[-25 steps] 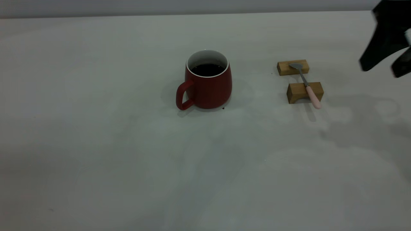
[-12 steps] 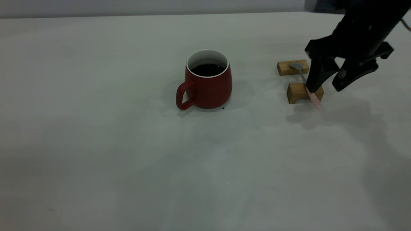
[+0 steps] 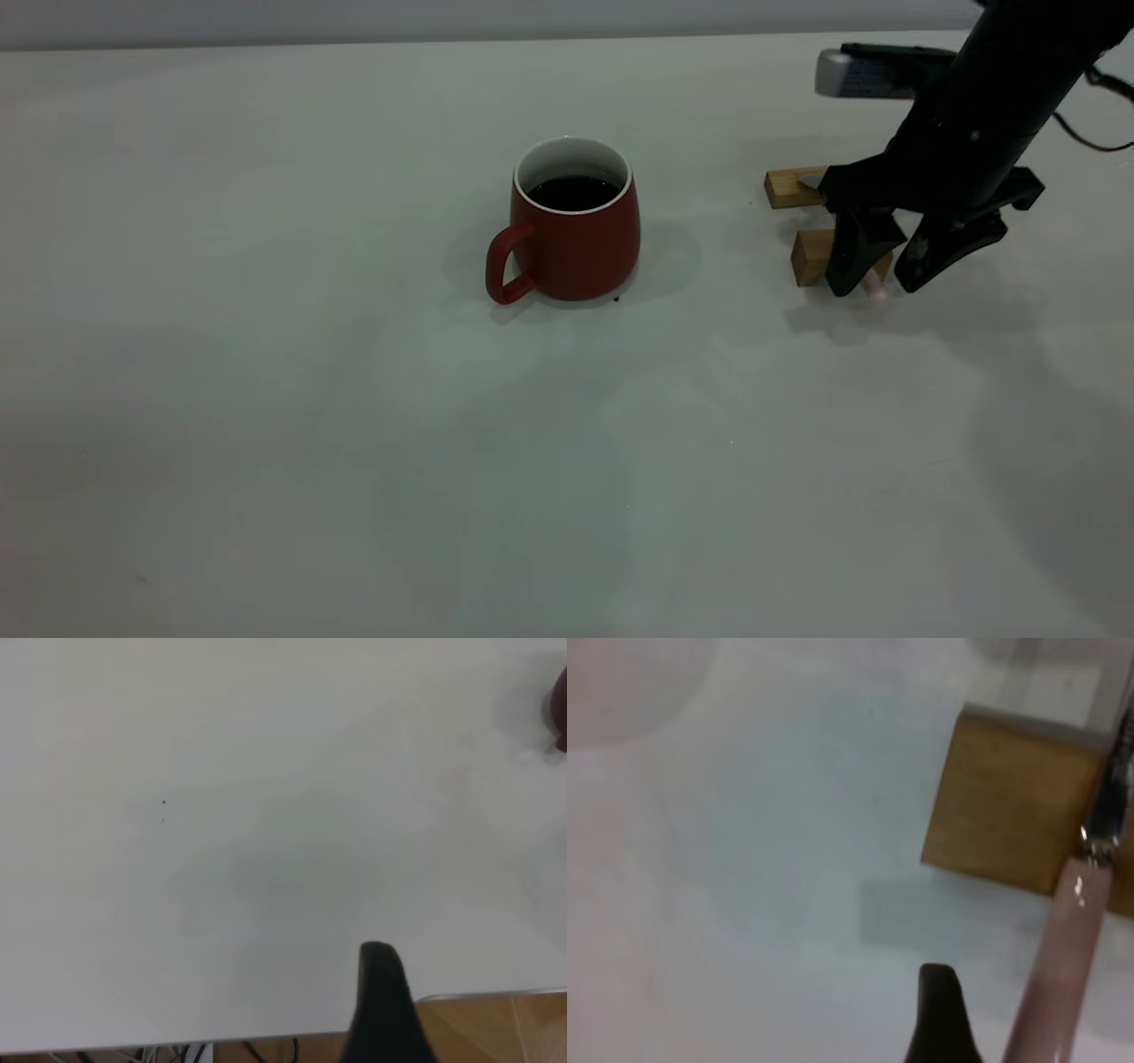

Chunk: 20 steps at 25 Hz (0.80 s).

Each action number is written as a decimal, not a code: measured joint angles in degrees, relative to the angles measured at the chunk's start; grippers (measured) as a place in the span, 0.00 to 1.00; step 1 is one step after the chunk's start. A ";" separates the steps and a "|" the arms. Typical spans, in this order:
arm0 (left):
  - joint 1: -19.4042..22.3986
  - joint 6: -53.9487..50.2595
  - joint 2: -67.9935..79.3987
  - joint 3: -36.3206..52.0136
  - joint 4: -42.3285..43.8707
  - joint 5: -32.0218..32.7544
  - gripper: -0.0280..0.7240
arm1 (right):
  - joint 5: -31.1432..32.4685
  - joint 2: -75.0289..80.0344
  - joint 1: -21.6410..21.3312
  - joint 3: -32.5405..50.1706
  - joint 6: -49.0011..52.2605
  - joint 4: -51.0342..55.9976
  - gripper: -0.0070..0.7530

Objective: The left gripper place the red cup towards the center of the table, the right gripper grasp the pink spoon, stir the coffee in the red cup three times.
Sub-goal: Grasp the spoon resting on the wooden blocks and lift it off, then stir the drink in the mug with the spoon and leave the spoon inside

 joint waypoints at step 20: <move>0.00 -0.05 0.00 0.00 0.00 0.00 0.82 | 12.26 -6.30 0.00 -1.16 0.06 6.92 0.17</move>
